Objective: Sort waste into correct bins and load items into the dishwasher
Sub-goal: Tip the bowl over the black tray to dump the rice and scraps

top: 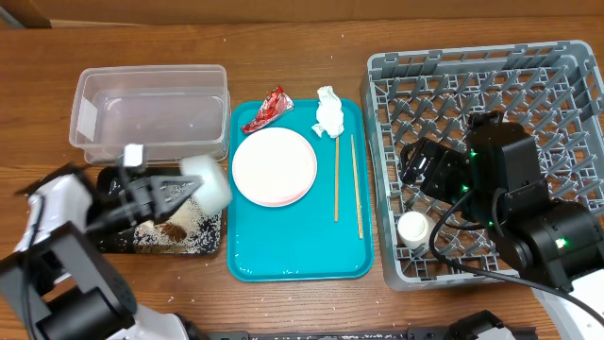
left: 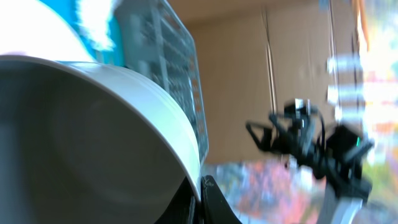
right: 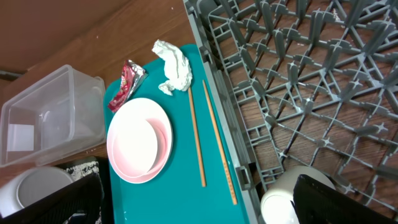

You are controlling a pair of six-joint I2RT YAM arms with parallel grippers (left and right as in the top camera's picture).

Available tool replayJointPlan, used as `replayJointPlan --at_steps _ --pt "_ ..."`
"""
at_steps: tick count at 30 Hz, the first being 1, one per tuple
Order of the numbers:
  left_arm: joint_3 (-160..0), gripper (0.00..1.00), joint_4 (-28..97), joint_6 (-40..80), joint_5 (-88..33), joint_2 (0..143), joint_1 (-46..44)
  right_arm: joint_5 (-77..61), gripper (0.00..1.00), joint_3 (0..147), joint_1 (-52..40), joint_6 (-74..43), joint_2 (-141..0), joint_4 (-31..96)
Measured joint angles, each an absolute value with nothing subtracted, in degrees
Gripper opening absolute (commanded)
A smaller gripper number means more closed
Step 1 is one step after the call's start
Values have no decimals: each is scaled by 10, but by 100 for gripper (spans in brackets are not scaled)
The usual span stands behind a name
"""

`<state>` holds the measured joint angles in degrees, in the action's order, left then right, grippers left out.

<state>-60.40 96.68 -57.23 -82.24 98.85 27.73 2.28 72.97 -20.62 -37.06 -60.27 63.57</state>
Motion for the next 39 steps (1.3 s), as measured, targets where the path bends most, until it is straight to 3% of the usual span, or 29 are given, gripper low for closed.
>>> replayJointPlan --at_steps 4,9,12,16,22,26,30,34,39 --pt "-657 4 931 -557 -857 982 161 23 100 730 -206 -371 -603 636" --pt "-725 4 749 -427 -878 982 23 23 100 730 -206 -370 -603 635" --pt "-749 4 562 -287 -879 982 -46 23 100 729 -206 -371 -603 635" --pt "-759 4 300 -36 -791 982 -128 23 100 729 -206 -371 -603 635" --pt "-763 4 76 251 -694 982 -201 19 100 729 -206 -371 -603 637" --pt "-765 4 148 328 -666 982 -206 16 100 729 -206 -370 -603 637" --pt "-768 4 394 300 -587 982 -224 14 100 729 -206 -371 -603 640" --pt "-764 4 563 265 -412 982 -285 13 100 729 -206 -371 -603 641" --pt "-763 4 612 255 -165 982 -393 13 100 729 -206 -371 -603 641"
